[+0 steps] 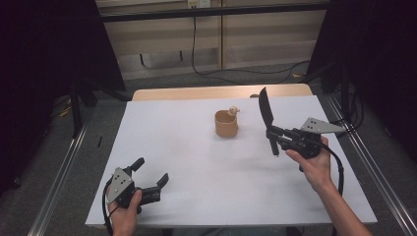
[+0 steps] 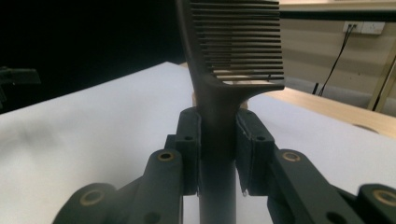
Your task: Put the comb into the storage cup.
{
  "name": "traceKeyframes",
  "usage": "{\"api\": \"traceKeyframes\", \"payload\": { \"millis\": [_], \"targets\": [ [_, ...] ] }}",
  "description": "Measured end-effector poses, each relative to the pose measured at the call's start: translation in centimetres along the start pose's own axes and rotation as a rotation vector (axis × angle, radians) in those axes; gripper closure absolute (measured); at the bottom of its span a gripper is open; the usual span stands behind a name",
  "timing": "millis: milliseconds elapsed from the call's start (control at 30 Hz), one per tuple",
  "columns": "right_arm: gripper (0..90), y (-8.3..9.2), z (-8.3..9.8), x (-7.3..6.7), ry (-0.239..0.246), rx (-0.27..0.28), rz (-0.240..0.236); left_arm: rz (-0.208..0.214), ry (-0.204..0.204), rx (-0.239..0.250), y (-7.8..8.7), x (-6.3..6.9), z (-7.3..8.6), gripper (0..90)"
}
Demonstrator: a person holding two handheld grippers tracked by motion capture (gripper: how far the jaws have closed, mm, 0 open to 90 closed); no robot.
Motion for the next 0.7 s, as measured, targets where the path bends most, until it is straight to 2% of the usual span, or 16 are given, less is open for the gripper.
{"api": "traceKeyframes", "payload": {
  "millis": [200, 267, 333, 700],
  "targets": [
    [72.6, -0.7, -1.2, 0.0, 0.01, 0.042, -0.002, -0.004, -0.007, 0.009, 0.0, 0.0, -0.1, 2.2],
    [72.6, -0.9, -1.8, 0.0, 0.019, 0.046, -0.009, 0.0, -0.001, 0.01, 0.1, 0.0, -0.1, 2.2],
    [72.6, -1.0, -2.5, 0.0, 0.016, 0.073, -0.011, 0.002, 0.006, 0.003, 0.0, 0.1, 0.0, 2.2],
    [72.6, -3.4, -3.9, -0.4, 0.019, 0.102, -0.039, 0.007, -0.002, 0.003, 0.0, 0.2, 0.0, 2.2]
  ]
}}
Point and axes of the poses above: each handheld gripper's, and its own axes: y roughly backward along the jaws, z roughly out of its underside, x roughly to its right, the point moved 5 cm from there along -y, roughly forward along the jaws, and after that the axes turned 14 degrees about y, right-handed, at the moved point
